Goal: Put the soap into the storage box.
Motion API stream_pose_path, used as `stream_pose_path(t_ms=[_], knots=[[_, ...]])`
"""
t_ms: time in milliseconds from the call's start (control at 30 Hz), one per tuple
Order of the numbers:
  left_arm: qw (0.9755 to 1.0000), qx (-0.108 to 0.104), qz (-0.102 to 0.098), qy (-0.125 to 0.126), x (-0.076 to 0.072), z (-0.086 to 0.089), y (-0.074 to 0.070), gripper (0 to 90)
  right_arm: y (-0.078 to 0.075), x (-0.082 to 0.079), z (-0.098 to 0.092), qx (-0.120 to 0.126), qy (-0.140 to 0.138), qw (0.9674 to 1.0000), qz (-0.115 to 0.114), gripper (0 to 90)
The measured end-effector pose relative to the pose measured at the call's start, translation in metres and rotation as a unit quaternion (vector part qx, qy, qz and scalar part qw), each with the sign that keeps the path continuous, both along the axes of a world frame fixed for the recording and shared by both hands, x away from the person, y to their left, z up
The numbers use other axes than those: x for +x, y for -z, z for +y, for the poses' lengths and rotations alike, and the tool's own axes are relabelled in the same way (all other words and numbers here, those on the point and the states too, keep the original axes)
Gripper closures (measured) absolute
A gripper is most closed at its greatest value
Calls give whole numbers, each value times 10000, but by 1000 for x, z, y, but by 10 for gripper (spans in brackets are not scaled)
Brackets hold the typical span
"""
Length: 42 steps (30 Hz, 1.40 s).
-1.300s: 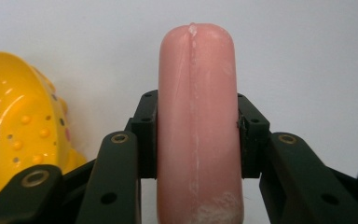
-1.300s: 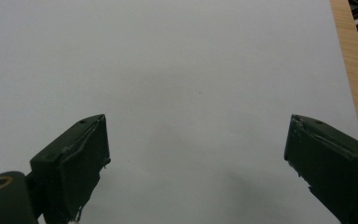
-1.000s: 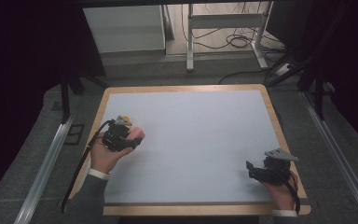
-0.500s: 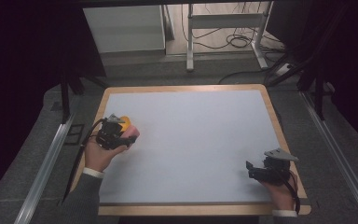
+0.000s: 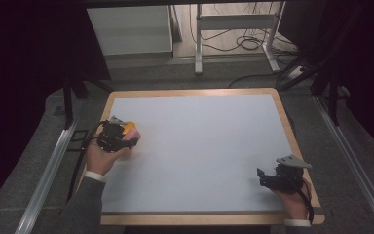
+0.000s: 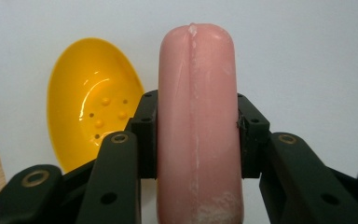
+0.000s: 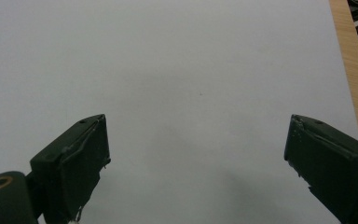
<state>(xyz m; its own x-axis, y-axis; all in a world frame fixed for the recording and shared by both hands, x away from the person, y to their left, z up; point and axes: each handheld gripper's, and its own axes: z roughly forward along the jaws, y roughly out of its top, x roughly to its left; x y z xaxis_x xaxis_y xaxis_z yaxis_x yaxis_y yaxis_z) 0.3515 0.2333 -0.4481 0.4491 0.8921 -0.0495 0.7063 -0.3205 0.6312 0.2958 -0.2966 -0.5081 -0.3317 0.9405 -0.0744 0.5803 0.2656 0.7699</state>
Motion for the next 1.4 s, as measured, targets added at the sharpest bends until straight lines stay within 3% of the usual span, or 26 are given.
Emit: stream_pose_path(t_ms=[500, 733, 1400], knots=[[9996, 7, 10, -281, 15, 15, 5, 601, 0, 0, -1, 20, 35, 10000, 9, 63], [9991, -84, 109, -401, 23, 22, 9, 601, 0, 0, -1, 5, 37, 10000, 11, 63], [9963, -7, 457, -726, 51, 30, 30, 601, 1, 1, -2, -30, 52, 10000, 19, 62]])
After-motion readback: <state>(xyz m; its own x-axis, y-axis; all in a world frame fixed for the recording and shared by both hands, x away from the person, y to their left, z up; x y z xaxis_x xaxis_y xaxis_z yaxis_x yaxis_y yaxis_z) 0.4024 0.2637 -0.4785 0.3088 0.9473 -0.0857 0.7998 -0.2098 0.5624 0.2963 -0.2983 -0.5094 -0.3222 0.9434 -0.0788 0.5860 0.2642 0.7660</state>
